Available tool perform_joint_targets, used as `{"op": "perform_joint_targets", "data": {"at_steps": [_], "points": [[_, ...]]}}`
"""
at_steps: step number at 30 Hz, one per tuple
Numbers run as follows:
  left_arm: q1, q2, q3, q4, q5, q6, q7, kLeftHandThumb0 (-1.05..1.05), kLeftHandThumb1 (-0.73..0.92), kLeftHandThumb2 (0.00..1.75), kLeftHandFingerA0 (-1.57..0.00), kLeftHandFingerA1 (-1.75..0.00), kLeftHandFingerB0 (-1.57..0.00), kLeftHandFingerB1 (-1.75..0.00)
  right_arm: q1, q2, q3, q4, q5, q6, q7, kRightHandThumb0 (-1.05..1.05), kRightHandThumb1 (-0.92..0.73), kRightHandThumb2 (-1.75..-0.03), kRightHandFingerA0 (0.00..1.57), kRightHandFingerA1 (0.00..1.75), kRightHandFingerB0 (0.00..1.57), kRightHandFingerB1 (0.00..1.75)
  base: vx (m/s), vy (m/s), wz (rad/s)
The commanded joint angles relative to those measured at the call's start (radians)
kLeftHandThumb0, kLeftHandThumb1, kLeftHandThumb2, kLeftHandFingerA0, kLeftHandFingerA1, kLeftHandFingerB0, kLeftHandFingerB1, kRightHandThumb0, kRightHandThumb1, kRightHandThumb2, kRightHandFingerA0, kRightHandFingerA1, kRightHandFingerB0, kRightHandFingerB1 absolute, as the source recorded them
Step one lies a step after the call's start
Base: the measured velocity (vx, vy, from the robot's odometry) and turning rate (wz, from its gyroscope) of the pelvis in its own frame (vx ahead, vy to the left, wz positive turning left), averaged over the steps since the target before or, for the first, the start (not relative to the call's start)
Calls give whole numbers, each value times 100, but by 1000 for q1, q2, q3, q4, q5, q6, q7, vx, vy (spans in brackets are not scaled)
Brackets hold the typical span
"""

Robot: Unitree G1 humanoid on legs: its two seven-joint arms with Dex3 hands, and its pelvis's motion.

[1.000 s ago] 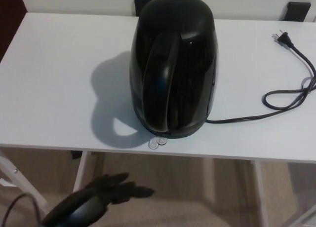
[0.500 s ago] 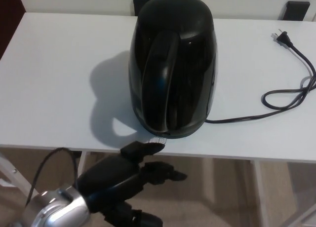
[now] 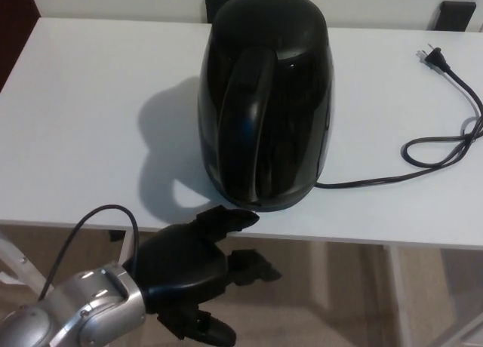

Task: The robot walk towards a table in front and click the button on the base of the boilling pot using its left middle finger

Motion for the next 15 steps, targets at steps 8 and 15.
{"op": "perform_joint_targets", "data": {"at_steps": [8,15], "points": [[-40,35,-24,60,184,-84,125,-88,81,66,-30,-33,-29,-32,9,-24,2,-28,-10,48,17,-33,-65,-59,75,47,40,36,0,0,0],[-25,18,-34,94,190,-95,143,-86,79,64,-33,-34,-29,-33,14,-22,5,-44,-11,69,24,-32,-67,-60,73,46,40,36,0,0,0]]}}
